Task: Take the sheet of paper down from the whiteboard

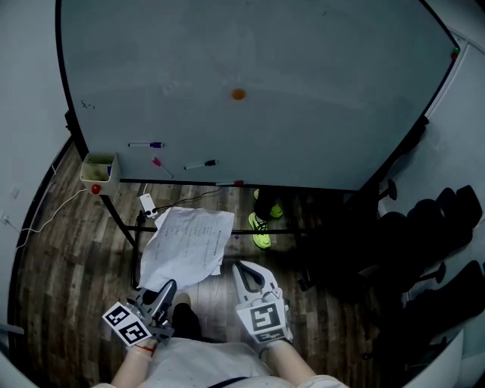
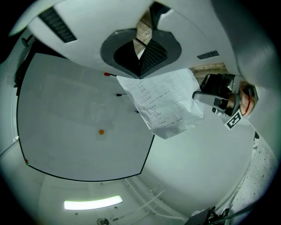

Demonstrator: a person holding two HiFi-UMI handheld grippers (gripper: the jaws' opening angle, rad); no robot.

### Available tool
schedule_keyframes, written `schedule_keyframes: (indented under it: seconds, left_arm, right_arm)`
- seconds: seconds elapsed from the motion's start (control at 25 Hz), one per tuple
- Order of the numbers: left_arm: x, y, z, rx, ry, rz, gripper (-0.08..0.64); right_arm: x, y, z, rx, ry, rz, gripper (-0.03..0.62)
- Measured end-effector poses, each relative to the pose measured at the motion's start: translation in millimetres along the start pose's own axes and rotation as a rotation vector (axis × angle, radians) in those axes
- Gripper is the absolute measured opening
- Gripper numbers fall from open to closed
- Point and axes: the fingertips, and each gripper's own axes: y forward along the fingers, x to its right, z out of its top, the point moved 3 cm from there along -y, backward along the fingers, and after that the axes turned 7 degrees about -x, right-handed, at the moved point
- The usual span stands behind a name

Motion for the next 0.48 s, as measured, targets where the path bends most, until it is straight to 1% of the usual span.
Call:
schedule_keyframes:
  seconds: [0.48]
  left_arm:
    - [0, -14, -12, -0.021, -0.023, 0.008, 0.015]
  right_arm:
    - [-11, -9, -17, -0.037, 0.01, 0.004, 0.018]
